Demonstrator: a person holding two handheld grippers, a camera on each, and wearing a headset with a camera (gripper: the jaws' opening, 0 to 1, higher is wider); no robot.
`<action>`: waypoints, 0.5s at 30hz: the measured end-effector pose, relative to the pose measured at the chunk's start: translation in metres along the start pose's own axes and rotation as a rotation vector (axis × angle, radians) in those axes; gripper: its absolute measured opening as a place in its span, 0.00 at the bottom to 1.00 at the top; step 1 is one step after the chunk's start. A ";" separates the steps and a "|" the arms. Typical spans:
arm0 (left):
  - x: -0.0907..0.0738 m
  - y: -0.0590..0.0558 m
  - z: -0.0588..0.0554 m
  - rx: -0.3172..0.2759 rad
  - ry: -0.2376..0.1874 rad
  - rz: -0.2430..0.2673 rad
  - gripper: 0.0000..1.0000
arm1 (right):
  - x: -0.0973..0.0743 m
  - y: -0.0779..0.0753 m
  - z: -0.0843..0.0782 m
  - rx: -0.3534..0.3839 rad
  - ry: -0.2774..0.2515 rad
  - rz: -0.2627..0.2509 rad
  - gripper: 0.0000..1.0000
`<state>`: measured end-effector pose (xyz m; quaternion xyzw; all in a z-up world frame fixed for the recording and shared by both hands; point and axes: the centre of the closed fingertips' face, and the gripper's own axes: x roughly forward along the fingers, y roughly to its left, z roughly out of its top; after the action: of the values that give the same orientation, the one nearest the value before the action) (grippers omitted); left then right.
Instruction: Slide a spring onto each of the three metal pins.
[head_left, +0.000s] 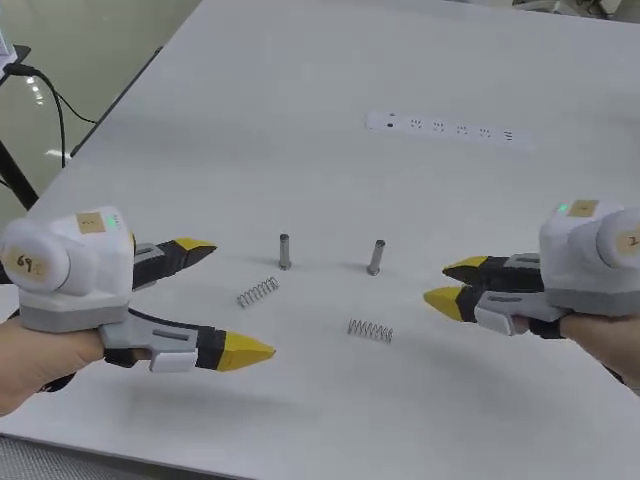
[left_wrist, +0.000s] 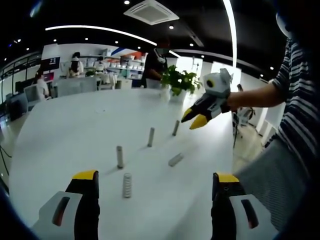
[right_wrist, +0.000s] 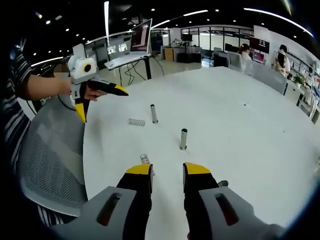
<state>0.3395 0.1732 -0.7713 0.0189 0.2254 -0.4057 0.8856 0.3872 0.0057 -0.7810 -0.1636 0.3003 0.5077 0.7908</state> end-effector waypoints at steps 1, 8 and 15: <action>0.000 0.000 0.000 0.000 -0.002 -0.001 0.91 | 0.004 0.003 -0.001 -0.020 0.019 0.017 0.22; 0.000 -0.002 -0.001 0.003 0.000 -0.001 0.91 | 0.024 0.023 -0.007 -0.185 0.133 0.082 0.21; 0.000 -0.001 -0.002 0.001 0.004 0.001 0.90 | 0.034 0.032 -0.008 -0.293 0.219 0.125 0.20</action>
<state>0.3373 0.1731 -0.7730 0.0202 0.2268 -0.4051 0.8855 0.3659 0.0393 -0.8076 -0.3124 0.3170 0.5732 0.6880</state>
